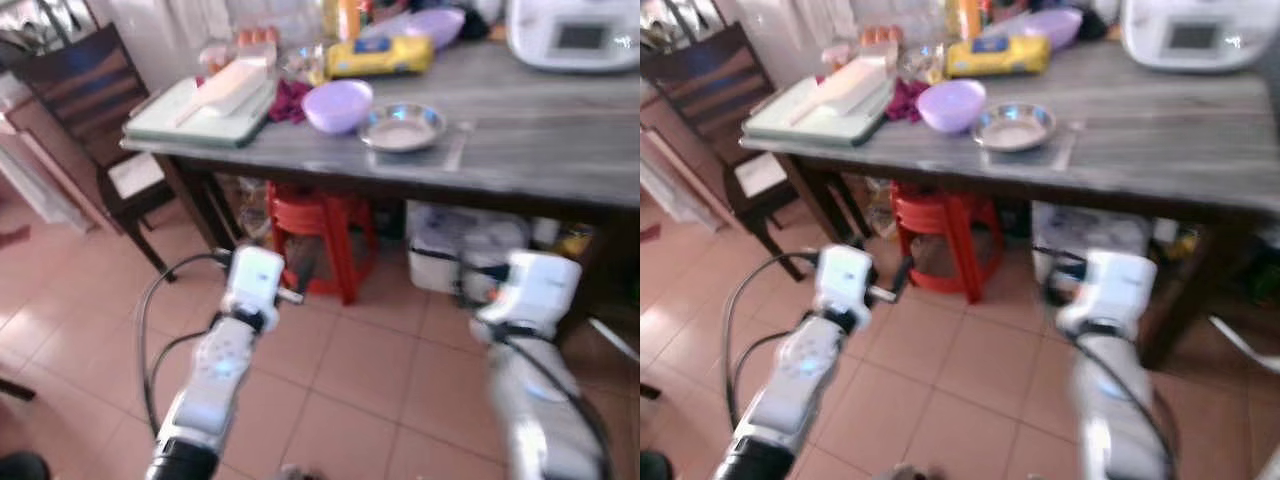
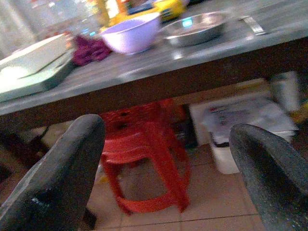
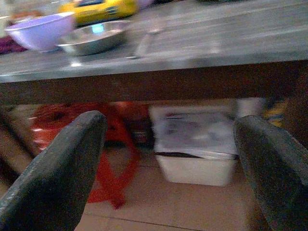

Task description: Setting the table

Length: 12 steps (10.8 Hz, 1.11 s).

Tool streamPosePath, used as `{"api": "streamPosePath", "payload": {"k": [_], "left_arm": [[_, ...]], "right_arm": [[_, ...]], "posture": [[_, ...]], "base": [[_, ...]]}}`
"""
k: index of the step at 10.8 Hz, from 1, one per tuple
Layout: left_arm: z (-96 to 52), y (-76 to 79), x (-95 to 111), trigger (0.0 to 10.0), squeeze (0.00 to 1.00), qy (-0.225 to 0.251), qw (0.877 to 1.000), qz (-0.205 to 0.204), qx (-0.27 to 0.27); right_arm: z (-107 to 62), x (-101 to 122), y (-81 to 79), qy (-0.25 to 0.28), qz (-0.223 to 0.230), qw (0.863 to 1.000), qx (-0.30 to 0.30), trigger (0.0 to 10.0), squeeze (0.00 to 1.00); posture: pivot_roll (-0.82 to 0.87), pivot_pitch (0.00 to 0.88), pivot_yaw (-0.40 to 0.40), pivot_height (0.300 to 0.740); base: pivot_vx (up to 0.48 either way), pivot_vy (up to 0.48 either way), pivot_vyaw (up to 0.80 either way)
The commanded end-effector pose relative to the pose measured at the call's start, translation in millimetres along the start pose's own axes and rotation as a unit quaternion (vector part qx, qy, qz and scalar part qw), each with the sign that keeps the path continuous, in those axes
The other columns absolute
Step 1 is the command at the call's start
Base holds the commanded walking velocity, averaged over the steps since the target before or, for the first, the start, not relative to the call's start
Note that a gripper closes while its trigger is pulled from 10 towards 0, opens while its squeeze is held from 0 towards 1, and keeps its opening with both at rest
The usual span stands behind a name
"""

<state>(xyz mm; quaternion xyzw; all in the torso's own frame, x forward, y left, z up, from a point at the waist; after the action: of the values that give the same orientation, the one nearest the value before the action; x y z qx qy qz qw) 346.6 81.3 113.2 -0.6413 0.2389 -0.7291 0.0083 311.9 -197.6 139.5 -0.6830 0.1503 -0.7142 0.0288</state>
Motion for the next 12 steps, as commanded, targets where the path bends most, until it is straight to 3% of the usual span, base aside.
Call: {"api": "streamPosePath", "payload": {"k": [1,4,6,10,12], "left_arm": [[-3.1,-10.1,-2.6,10.0,0.00,-0.003,1.000,0.013,0.007],[-2.5,-8.0,-1.3,10.0,0.00,0.004,1.000,0.016,-0.001],[-4.6,-5.2,-0.9,10.0,0.00,0.011,1.000,-0.009,-0.015],[-10.1,-4.9,-5.7,10.0,0.00,0.009,1.000,-0.024,-0.016],[-16.6,-7.6,-13.6,10.0,0.00,0.000,1.000,-0.027,-0.009]], "right_arm": [[-2.4,1.1,-11.5,0.005,0.007,1.000,0.017,10.0,0.00],[-1.7,1.5,-8.1,0.007,0.006,1.000,0.014,10.0,0.00],[-2.1,-1.3,-7.8,0.000,0.006,1.000,0.011,10.0,0.00],[-0.2,-4.1,-4.5,0.000,0.003,1.000,0.004,10.0,0.00],[-2.8,-7.2,-2.8,0.001,-0.004,1.000,0.003,10.0,0.00]], "posture": [[-0.12,0.089,0.146,0.740],[-0.12,0.082,0.148,0.740],[-0.12,0.081,0.147,0.740],[-0.12,0.062,0.157,0.740],[-0.11,0.050,0.152,0.740]], "base": [[-0.300,0.000,0.00],[-0.279,0.000,0.00],[0.000,0.000,0.00],[0.000,0.000,-0.80],[0.000,0.000,0.00]]}}
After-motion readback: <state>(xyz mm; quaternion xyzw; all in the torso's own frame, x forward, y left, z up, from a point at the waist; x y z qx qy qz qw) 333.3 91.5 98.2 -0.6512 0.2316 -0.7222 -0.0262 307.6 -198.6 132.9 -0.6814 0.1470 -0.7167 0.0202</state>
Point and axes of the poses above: a point about 5 cm out from each wrist's last joint towards the gripper, its own z axis pointing out of the wrist towards the gripper, its own x axis along the axis of the wrist's last joint, y = z × x, the point moved 5 cm from there along z, pointing out of the wrist towards the gripper, and after that the axes turned 12 degrees about z, right-handed, at the moved point
